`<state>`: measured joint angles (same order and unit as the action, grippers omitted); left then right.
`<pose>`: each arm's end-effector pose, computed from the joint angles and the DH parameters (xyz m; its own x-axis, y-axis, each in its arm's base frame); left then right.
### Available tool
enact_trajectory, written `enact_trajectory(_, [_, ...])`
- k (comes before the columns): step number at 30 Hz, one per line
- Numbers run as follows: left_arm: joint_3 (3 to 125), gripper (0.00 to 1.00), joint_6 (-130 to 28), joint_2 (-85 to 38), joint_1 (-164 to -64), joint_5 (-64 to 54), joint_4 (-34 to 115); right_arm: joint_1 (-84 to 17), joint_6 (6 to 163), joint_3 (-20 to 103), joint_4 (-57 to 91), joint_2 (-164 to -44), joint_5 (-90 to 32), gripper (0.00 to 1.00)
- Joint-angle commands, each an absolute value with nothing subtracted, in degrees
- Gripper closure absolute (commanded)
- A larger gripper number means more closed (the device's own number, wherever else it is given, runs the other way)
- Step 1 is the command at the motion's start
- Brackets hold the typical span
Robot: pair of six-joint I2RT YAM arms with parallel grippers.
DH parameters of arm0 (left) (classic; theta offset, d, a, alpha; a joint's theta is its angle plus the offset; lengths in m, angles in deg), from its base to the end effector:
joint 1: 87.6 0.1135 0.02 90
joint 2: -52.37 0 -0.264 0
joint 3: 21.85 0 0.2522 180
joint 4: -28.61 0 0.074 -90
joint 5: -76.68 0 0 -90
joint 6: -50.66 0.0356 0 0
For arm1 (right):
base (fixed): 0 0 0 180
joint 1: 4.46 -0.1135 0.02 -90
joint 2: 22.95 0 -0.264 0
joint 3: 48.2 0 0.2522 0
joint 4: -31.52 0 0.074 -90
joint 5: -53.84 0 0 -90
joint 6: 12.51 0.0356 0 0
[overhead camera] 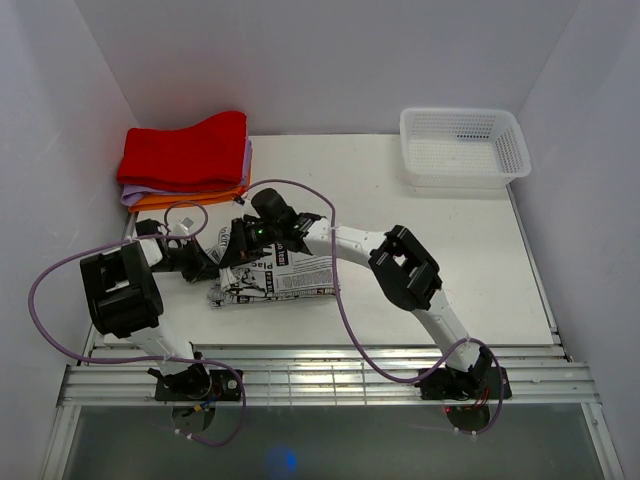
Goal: Fold and stack the trousers
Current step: Fold the trousers
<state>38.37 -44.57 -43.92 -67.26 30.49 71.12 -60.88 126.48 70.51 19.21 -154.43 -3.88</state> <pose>0.2641 0.0716 0.1297 -0.9041 -0.4053 -0.1353 -0.2056 0.6902 -0.6938 0.2801 0.4563 0.2114 -0.8872 -0.1830 -0.4235 -0.4608 0.3089 0.8320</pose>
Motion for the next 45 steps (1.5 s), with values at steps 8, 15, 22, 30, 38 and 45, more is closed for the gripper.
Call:
enact_trajectory(8, [41.5,0.62,-46.5,-38.6,-65.9,24.5,74.0,-61.8,128.5,70.5,25.3,-157.4,-5.5,0.92])
enact_trajectory(15, [47.5,0.27,-45.3,-33.2,-61.6,11.1,78.4,-61.6,125.7,69.8,30.2,-155.5,-3.2,0.4])
enact_trajectory(22, [57.6,0.3,-36.7,-35.7,-52.9,20.5,84.2,-60.4,115.7,73.2,29.7,-150.0,2.5,0.07])
enact_trajectory(30, [66.7,0.38,-11.6,-33.5,-62.1,46.5,107.1,-46.8,86.2,67.8,0.4,-138.3,17.4,0.09])
enact_trajectory(38, [55.7,0.43,-20.8,-38.9,-77.1,41.3,100.2,-39.5,61.2,59.4,-21.0,-137.5,20.9,0.07])
enact_trajectory(45, [53.4,0.44,-21.0,-47.9,-75.0,20.6,99.8,-39.7,64.4,49.2,-17.3,-142.7,22.8,0.0])
